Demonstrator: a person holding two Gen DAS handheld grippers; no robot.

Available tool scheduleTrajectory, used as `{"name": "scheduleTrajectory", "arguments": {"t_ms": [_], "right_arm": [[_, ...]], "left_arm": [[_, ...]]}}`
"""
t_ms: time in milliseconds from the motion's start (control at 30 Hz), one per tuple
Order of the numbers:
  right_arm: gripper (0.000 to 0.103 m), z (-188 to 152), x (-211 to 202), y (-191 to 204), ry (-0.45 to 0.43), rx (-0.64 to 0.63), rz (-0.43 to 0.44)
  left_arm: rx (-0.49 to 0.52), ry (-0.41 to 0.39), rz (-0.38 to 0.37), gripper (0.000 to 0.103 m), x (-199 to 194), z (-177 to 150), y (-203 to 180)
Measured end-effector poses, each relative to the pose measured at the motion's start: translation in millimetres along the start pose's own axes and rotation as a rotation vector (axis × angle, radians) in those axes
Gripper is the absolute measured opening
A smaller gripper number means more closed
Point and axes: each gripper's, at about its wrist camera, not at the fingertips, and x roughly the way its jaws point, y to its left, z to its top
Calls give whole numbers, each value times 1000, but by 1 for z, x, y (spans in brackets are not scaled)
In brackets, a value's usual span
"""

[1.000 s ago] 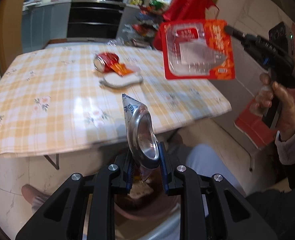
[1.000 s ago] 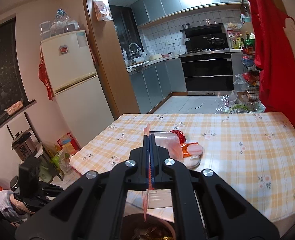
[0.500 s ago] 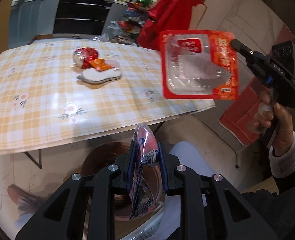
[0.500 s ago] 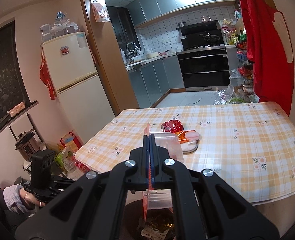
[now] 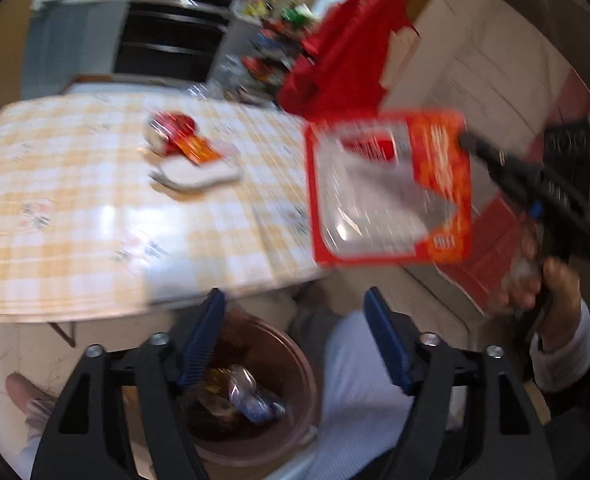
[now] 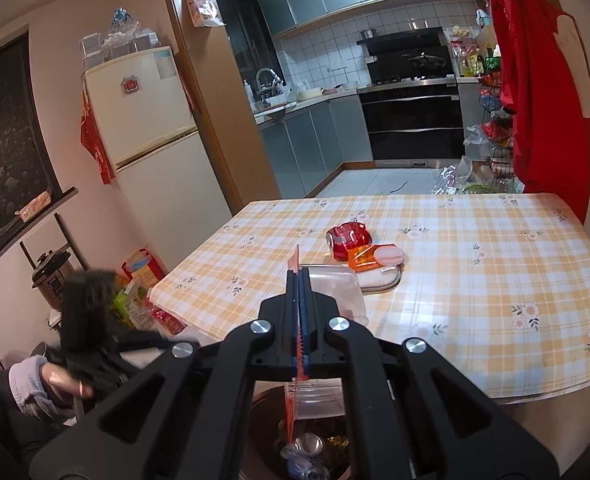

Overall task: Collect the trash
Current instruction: 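Carry the blue can and plastic tray over the bin and open both grippers, then move both tools back toward the remaining trash on the table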

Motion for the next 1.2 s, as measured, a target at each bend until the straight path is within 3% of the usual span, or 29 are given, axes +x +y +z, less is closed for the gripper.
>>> {"name": "scheduleTrajectory", "arguments": {"t_ms": [100,200,400,567,767,833,900,1000,1067,1200], "right_arm": [[5,-5,6,4,28,-1,11],[5,-11,12,9,58,0,24],[5,-23,24,21,116,-5,51],[5,-31,36,31,168,-9,75],[6,-40,53,41,234,-8,120],[18,-42,58,45,257,-12,121],[52,-42,59,46,254,-20,99],[81,-39,55,44,220,-28,43],[91,-37,53,40,205,-30,5],[97,-34,48,26,186,-12,-90]], "left_arm": [[-24,-98,109,91,-26,7,10],[-45,-167,195,96,-47,10,19],[-64,-262,369,97,-83,9,34],[-72,-286,427,97,-95,5,44],[-98,-286,438,97,-99,-2,52],[-97,-284,443,97,-98,-3,53],[-93,-282,449,97,-97,-4,53],[-89,-280,454,97,-95,-5,54],[-93,-276,457,97,-94,-6,55],[-100,-274,457,97,-92,-8,56]]}}
